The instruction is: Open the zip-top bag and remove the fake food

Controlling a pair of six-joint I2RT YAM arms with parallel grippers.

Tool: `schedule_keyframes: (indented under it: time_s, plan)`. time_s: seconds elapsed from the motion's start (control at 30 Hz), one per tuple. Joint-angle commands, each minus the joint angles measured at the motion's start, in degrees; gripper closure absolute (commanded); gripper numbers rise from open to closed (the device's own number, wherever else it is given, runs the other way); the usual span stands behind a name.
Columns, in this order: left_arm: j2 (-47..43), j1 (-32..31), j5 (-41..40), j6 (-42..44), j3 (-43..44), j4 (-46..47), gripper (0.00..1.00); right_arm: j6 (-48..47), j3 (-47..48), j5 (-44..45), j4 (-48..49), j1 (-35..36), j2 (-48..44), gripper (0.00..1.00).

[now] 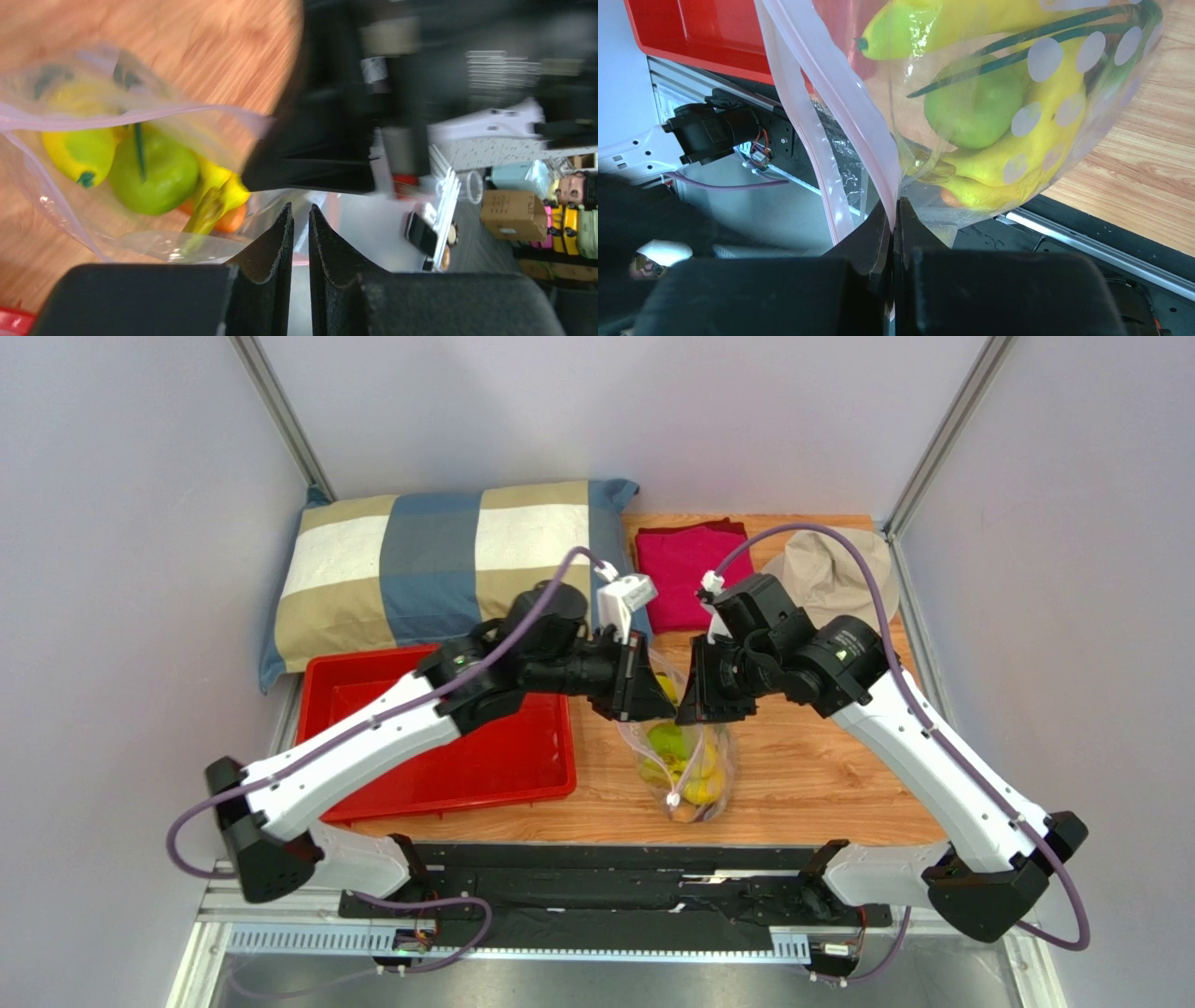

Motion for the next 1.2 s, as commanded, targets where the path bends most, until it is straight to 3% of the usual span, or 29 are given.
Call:
schedule_keyframes:
  time_s: [0.0, 0.27, 0.47, 0.57, 0.7, 1.0, 1.17]
  plan:
    - [3.81, 0.11, -0.2, 0.99, 0.92, -4.4, 0.82, 1.64, -0.15, 1.15, 2.86, 0.1, -3.58, 1.0]
    - [7.32, 0.03, -2.4, 13.02, -0.05, -5.28, 0.79, 2.26, -1.56, -0.35, 3.39, 0.01, -5.34, 1.0]
    - [7.59, -1.55, 4.01, 24.62, -0.84, -7.74, 0.69, 1.82, -1.47, -0.7, 3.57, 0.1, -5.43, 1.0]
    - [7.85, -1.82, 5.51, 27.61, -2.25, -8.61, 0.68, 2.08, -1.47, -1.49, 4.18, 0.1, -5.69, 1.0]
    - [7.68, -1.91, 5.42, 28.07, -3.39, -10.55, 0.78, 1.74, -1.2, -1.05, 4.1, 0.1, -5.96, 1.0]
    - [3.46, -2.43, 6.39, 27.1, -7.17, -13.18, 0.79, 1.3, -1.82, -0.79, 4.18, 0.01, -6.4, 1.0]
    - [5.65, -2.96, 6.39, 26.05, -4.63, -9.51, 0.66, 1.82, -2.61, -2.36, 5.32, 0.01, -6.13, 1.0]
